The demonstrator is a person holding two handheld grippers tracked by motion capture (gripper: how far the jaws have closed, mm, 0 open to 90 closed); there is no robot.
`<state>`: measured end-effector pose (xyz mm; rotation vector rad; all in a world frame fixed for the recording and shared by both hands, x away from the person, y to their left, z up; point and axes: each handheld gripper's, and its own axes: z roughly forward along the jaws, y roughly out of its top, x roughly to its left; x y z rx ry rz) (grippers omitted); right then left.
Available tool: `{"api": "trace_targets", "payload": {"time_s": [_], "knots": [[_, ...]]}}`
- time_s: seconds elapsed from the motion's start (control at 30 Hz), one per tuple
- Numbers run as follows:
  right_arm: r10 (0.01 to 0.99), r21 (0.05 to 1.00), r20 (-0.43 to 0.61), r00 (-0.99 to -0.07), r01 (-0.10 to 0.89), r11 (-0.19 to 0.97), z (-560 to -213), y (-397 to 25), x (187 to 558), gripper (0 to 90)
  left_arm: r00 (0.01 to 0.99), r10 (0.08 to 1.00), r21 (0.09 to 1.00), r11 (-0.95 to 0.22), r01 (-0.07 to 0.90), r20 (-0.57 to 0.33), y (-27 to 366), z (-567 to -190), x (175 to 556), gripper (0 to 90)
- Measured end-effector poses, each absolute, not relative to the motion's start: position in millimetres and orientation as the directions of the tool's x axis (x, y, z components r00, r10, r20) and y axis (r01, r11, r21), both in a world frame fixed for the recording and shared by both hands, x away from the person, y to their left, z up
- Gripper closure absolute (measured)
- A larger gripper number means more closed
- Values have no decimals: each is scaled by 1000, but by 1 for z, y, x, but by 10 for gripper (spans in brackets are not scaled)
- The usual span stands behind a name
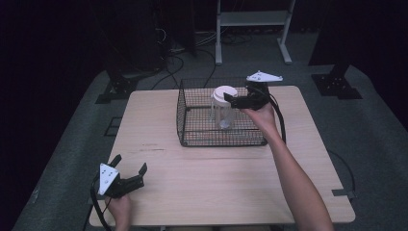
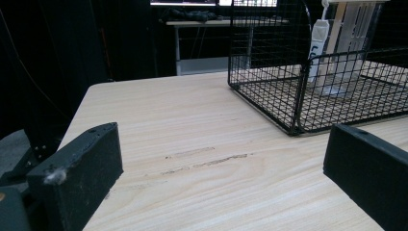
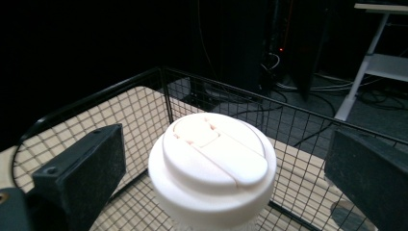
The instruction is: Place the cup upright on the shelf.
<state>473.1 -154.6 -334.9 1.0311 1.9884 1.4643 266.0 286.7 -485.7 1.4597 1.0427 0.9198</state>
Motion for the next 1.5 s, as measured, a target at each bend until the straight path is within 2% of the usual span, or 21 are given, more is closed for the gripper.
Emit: {"api": "trace_targets", "payload": {"time_s": [0.7,1.5], "knots": [[731,944,55,-680,273,182,-315,-167,433,1,320,947,991,-54,124,12,286,-486,266,0],[702,935,58,-710,284,211,-329,-189,394,1,322,946,990,-64,124,21,285,-485,267,0]]}}
